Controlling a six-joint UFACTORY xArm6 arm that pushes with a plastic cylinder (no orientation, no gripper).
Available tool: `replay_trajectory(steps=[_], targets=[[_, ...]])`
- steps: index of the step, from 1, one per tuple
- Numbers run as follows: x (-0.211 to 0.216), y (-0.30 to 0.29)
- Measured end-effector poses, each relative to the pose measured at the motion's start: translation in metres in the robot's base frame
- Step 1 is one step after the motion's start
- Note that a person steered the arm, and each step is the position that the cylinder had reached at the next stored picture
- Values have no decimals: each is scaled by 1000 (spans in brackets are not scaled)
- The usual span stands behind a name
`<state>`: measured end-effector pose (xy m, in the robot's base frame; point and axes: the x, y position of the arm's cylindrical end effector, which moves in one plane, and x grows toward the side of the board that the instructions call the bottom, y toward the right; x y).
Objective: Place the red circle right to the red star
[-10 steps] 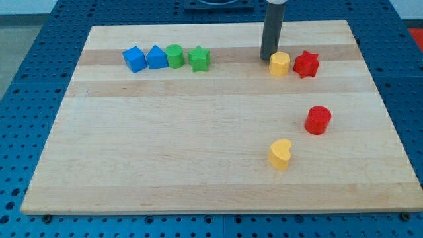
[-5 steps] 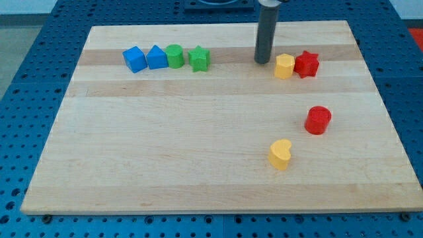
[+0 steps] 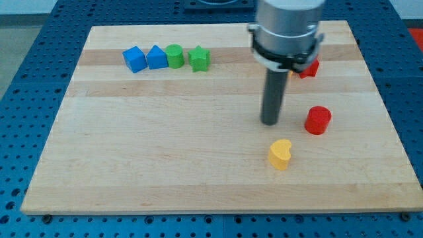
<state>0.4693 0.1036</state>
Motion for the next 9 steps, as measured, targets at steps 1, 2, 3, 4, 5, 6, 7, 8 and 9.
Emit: replay_trajectory(steps=[1,2,3,4,5,6,7,8,9], targets=[[5,29],[6,29],[47,38],[48,38],[12,43],[-41,43],[-39,43],[18,43],[58,58]])
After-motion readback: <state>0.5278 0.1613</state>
